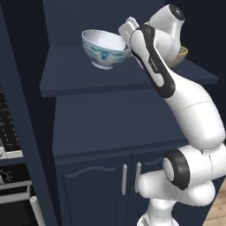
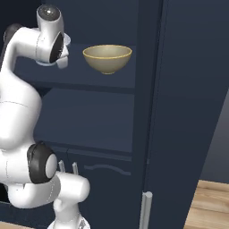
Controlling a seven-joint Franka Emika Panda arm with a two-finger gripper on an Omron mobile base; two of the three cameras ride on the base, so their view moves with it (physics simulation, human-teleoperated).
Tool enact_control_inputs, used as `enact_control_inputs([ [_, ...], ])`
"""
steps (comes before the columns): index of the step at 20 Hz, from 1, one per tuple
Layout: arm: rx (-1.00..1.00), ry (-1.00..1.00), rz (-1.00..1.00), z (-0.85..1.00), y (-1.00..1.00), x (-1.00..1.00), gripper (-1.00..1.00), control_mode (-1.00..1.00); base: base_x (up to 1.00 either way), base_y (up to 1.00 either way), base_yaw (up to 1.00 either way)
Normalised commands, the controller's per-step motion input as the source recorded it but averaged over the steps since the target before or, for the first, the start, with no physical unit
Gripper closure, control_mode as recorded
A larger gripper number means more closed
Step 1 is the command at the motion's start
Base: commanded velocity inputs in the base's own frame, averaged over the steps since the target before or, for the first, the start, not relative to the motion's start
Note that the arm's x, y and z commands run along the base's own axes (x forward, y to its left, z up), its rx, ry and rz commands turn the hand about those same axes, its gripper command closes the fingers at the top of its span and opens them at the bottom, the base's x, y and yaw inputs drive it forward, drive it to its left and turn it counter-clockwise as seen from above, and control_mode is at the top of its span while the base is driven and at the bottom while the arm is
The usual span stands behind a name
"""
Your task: Pick up the bowls from the cabinet and place each bowl in front of a stool on the dining counter.
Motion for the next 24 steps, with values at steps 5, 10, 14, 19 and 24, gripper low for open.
enact_control_inputs([
  [5, 0.0, -0.01, 0.0, -0.03, 0.0, -1.0, 1.0, -1.0, 0.0, 0.0, 0.0],
  [10, 0.0, -0.02, 0.0, -0.43, 0.0, -1.0, 1.0, -1.0, 0.0, 0.0, 0.0],
  [14, -0.03, -0.03, 0.0, -0.62, 0.0, -1.0, 1.0, -1.0, 0.0, 0.0, 0.0],
  [19, -0.08, -0.09, 0.0, -0.5, 0.0, -1.0, 1.0, -1.0, 0.0, 0.0, 0.0],
  [24, -0.02, -0.15, 0.0, -0.01, 0.0, -1.0, 1.0, -1.0, 0.0, 0.0, 0.0],
])
